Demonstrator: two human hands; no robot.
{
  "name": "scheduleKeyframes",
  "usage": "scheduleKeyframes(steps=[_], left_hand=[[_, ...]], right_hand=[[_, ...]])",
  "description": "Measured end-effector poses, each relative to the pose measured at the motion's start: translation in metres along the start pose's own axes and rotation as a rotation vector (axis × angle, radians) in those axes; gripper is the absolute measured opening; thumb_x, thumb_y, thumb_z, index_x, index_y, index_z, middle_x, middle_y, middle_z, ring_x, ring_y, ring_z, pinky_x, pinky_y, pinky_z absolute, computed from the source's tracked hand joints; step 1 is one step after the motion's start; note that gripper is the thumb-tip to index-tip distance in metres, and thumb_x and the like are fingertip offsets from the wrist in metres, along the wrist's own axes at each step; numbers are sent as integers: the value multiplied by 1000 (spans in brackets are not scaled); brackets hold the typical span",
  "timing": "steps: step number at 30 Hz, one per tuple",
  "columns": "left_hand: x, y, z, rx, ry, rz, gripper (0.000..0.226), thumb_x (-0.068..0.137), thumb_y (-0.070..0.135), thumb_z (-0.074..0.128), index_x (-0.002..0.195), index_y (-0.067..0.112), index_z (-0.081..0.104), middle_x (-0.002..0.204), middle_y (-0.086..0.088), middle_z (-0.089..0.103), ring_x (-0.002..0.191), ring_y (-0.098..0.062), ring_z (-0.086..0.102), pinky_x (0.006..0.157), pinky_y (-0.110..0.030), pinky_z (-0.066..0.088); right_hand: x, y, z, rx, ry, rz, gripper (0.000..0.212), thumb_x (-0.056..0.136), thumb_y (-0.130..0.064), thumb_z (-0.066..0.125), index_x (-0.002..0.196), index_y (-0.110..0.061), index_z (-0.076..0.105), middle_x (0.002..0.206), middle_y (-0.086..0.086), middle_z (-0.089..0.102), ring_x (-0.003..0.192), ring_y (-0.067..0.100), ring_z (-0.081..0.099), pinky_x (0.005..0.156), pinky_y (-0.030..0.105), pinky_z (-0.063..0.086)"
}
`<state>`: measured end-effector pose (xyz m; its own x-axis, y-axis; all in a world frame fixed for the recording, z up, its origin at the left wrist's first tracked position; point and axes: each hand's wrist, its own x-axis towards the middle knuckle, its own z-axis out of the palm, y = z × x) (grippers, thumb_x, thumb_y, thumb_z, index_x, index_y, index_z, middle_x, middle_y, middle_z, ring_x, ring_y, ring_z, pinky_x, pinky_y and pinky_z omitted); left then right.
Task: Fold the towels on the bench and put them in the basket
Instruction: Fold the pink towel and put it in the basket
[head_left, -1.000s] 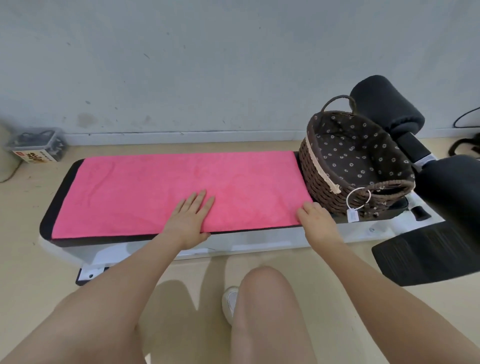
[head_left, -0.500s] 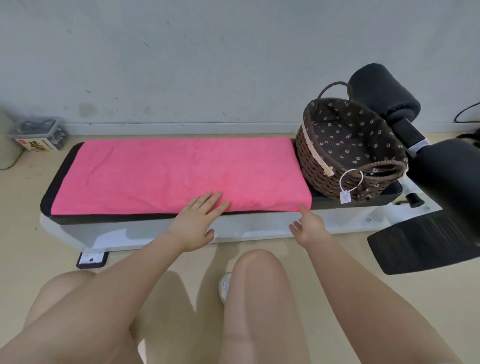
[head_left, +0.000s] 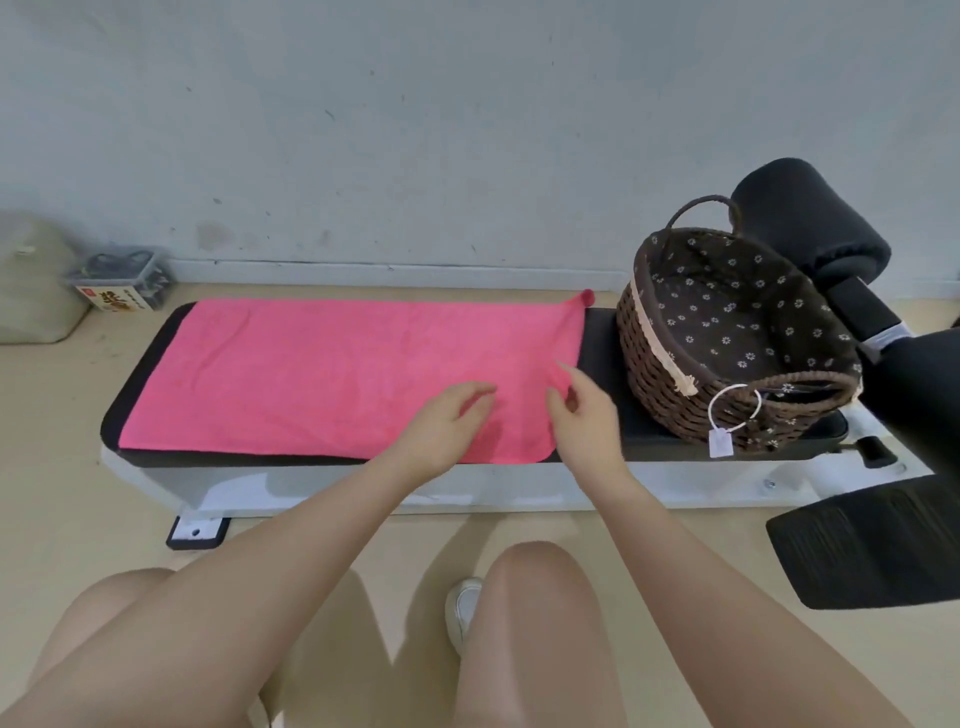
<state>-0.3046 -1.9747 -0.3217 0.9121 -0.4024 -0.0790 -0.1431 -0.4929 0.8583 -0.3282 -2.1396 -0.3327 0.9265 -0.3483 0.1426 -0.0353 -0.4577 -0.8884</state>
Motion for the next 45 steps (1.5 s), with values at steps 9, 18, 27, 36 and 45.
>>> scheduleKeyframes(steps=[9,18,27,36,45], left_hand=[[80,13,5,-316,92,-366,18,92,10,52,77,4,60,73,-10,56,69,-19,52,61,-20,43],[87,-15,3,-102,33,-300,30,87,11,59,63,17,43,58,0,40,52,-14,35,49,-27,28],[88,-22,4,-152,10,-283,19,88,15,59,88,-4,61,71,-11,58,63,-18,50,63,-37,44],[51,-12,-41,-350,85,-227,23,91,13,58,69,15,50,42,10,43,36,-2,33,41,-20,28],[-42,-73,-160,-280,236,-334,20,91,18,58,91,-2,57,63,-10,52,51,-14,43,47,-23,32]], right_hand=[[37,-26,16,-207,-543,-54,22,92,-18,50,87,-3,66,68,3,62,66,19,56,70,36,47],[168,-4,30,-766,-363,-53,53,95,-5,28,144,-25,31,139,13,46,122,33,48,95,43,42],[211,20,36,-921,-249,77,30,94,-8,35,115,-12,57,117,15,59,107,34,57,85,39,46],[200,-58,63,95,-285,113,28,94,-1,36,77,-16,52,60,4,54,46,11,47,42,16,38],[168,-134,189,-68,-352,-219,11,86,-15,62,89,-7,69,91,8,67,90,18,59,86,31,44]])
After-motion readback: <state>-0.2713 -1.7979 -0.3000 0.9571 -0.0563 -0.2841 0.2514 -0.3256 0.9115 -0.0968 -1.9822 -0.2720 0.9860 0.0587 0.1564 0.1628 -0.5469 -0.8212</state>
